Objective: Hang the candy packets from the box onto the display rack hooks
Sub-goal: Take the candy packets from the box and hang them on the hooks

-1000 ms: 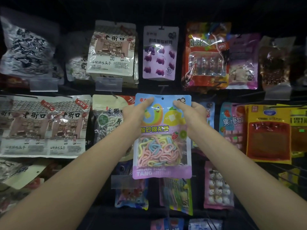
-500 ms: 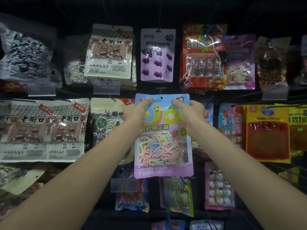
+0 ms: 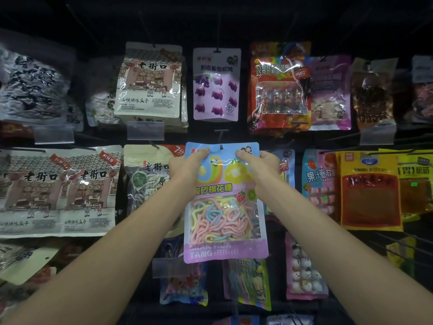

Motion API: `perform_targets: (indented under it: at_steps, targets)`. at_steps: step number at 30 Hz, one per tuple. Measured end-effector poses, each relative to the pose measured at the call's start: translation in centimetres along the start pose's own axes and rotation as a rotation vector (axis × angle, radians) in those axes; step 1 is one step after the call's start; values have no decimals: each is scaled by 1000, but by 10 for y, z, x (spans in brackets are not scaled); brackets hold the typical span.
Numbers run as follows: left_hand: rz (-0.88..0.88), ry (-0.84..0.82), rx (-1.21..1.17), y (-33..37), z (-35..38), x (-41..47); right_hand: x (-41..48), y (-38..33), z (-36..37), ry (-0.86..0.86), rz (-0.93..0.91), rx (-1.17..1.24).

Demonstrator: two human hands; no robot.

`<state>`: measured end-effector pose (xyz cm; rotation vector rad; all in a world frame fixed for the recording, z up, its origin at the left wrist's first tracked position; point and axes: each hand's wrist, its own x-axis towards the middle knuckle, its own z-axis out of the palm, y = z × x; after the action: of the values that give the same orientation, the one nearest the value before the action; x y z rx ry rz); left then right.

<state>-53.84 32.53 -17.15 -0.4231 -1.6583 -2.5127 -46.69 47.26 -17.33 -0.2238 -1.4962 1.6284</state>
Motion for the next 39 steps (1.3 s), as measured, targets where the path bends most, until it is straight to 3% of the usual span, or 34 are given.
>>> perform_targets:
  at_steps: [3,9,13,20,28,32,39]
  targets:
    - [-31,-35,69,-5,-5,1,1,3,1,13,11,-3]
    - [-34,-297,385,-29,-40,-42,3,13,0,26,-67,-179]
    - [-10,-415,566,-58,-67,-57,-12,21,-19,-74,-10,-267]
    - [-48,-294,350,-81,-87,-83,-70,59,-69,-375,10,-394]
    - [57,-156,215,-80,-75,-89,-94,66,-77,-249,-215,-429]
    - [207,-99,263,-74,-66,-81,-82,58,-67,-222,-186,-412]
    - [296,-33,430,-69,-50,-53,-49,57,-52,-198,-120,-441]
